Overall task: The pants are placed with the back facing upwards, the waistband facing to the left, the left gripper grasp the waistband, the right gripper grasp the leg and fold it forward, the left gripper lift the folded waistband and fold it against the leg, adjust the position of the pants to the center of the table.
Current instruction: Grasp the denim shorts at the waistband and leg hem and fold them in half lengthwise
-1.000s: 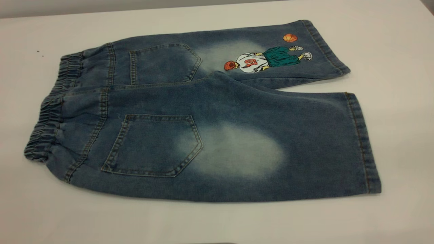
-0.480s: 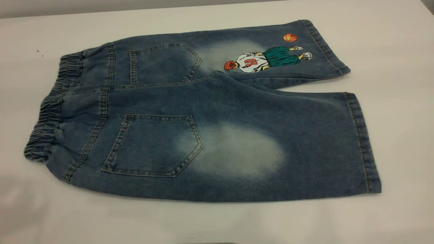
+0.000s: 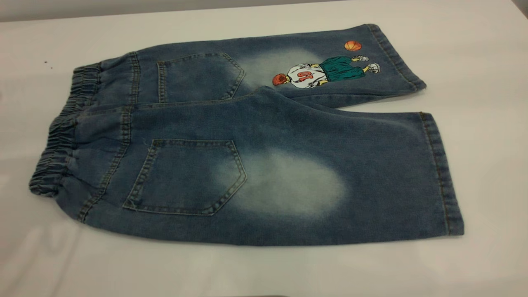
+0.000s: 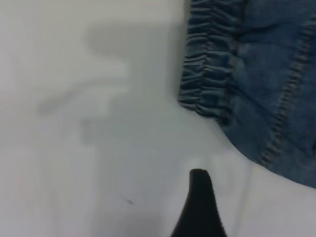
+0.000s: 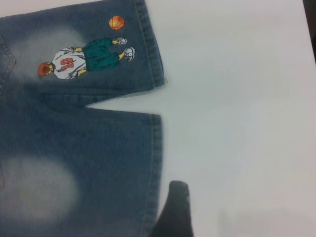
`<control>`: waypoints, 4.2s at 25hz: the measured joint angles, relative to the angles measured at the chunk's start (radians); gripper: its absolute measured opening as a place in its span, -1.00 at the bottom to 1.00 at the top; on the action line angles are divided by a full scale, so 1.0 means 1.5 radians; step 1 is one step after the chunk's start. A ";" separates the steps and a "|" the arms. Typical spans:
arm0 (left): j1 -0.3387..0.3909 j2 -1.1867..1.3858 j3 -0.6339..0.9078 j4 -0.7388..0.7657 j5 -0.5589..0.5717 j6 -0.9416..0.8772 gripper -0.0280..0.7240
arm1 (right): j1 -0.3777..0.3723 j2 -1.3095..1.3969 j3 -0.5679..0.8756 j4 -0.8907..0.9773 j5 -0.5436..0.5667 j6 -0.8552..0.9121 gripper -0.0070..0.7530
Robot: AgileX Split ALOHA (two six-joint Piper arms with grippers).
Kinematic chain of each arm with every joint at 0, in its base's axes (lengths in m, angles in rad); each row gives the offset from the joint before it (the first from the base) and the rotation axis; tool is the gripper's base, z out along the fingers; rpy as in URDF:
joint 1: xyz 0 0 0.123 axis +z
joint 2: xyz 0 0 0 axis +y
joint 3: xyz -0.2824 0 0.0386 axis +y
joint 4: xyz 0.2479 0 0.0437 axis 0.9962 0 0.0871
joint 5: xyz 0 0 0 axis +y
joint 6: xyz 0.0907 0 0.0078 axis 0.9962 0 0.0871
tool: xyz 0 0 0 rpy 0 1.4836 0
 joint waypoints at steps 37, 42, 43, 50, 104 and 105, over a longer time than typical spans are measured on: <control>0.000 0.341 -0.011 0.022 -0.267 0.004 0.31 | 0.000 0.000 0.000 0.010 -0.002 -0.025 0.58; 0.000 0.342 -0.011 0.022 -0.279 0.013 -0.21 | 0.000 0.000 0.000 0.010 -0.002 -0.026 0.58; 0.000 0.343 -0.011 0.022 -0.281 0.014 -0.33 | 0.000 0.000 0.000 0.010 -0.002 -0.026 0.58; 0.000 0.347 -0.013 0.022 -0.286 0.016 -0.80 | 0.000 0.000 -0.007 0.013 0.002 -0.040 0.58; 0.000 0.261 -0.150 0.013 -0.009 0.052 -0.80 | 0.327 0.644 0.156 0.258 -0.359 -0.387 0.58; 0.000 0.261 -0.150 0.013 -0.009 0.052 -0.80 | 0.336 0.655 0.156 0.264 -0.371 -0.397 0.58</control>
